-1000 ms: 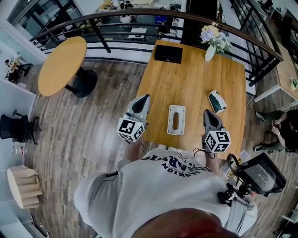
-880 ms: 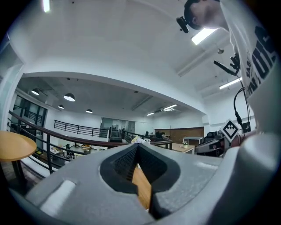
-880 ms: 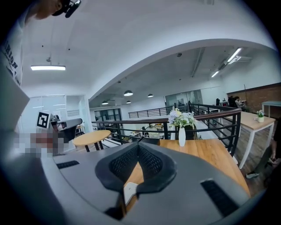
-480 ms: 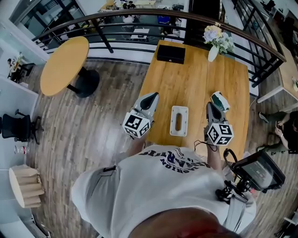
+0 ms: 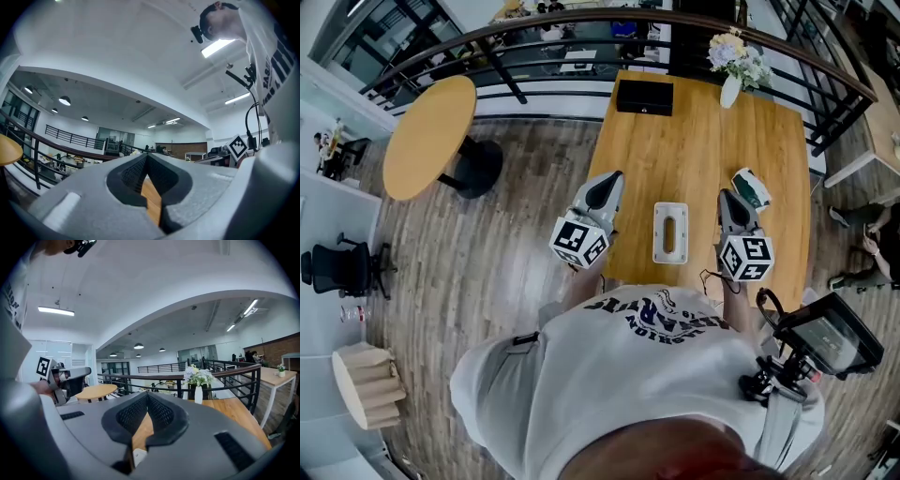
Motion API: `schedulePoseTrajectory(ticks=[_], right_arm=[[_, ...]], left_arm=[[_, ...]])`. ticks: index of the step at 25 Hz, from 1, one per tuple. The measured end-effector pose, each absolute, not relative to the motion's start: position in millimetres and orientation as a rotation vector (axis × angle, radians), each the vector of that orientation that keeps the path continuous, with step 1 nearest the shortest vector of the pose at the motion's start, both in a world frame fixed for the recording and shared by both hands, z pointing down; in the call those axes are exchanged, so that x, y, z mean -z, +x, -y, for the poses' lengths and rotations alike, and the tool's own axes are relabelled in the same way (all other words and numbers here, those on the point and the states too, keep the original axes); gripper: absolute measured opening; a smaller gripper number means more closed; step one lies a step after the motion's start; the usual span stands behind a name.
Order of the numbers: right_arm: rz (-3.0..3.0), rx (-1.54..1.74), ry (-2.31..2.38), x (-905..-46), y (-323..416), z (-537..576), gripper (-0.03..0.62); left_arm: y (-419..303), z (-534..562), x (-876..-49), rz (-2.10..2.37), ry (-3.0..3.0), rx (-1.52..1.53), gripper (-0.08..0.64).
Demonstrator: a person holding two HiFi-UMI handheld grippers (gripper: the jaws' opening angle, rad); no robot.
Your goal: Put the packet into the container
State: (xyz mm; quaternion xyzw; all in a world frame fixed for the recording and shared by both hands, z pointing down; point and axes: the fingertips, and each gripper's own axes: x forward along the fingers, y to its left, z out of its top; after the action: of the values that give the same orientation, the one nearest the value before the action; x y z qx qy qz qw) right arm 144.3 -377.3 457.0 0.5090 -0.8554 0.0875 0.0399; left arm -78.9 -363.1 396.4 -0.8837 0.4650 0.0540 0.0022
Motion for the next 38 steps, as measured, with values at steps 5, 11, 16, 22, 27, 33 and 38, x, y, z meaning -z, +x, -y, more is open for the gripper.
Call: schedulePoseTrajectory(ticks=[5, 11, 16, 22, 27, 33, 38], right_arm=[[2.65, -0.319, 1.528, -462, 138, 378, 0.502], [2.638, -0.244, 1.488, -454, 132, 369, 0.509], [2.63, -0.25, 1.447, -458, 131, 369, 0.509], [2.663, -0.226, 1.329, -457, 115, 376, 0.508], [2.62, -0.216, 1.198, -473, 104, 389, 0.508], [2.531, -0.211, 1.058, -492, 107, 408, 0.508], [2.441, -0.193, 1.04, -505, 128, 440, 0.508]], left_arm=[[-71, 352, -408, -1.454, -2.8, -0.177, -0.003], [-70, 341, -418, -1.472, -2.816, -0.187, -0.003], [-76, 333, -415, -1.518, -2.791, -0.179, -0.004], [-94, 320, -420, -1.616, -2.749, -0.172, -0.005], [-110, 305, -432, -1.703, -2.729, -0.15, -0.003], [-120, 287, -443, -1.803, -2.693, -0.138, -0.004], [-124, 272, -451, -1.88, -2.677, -0.144, -0.004]])
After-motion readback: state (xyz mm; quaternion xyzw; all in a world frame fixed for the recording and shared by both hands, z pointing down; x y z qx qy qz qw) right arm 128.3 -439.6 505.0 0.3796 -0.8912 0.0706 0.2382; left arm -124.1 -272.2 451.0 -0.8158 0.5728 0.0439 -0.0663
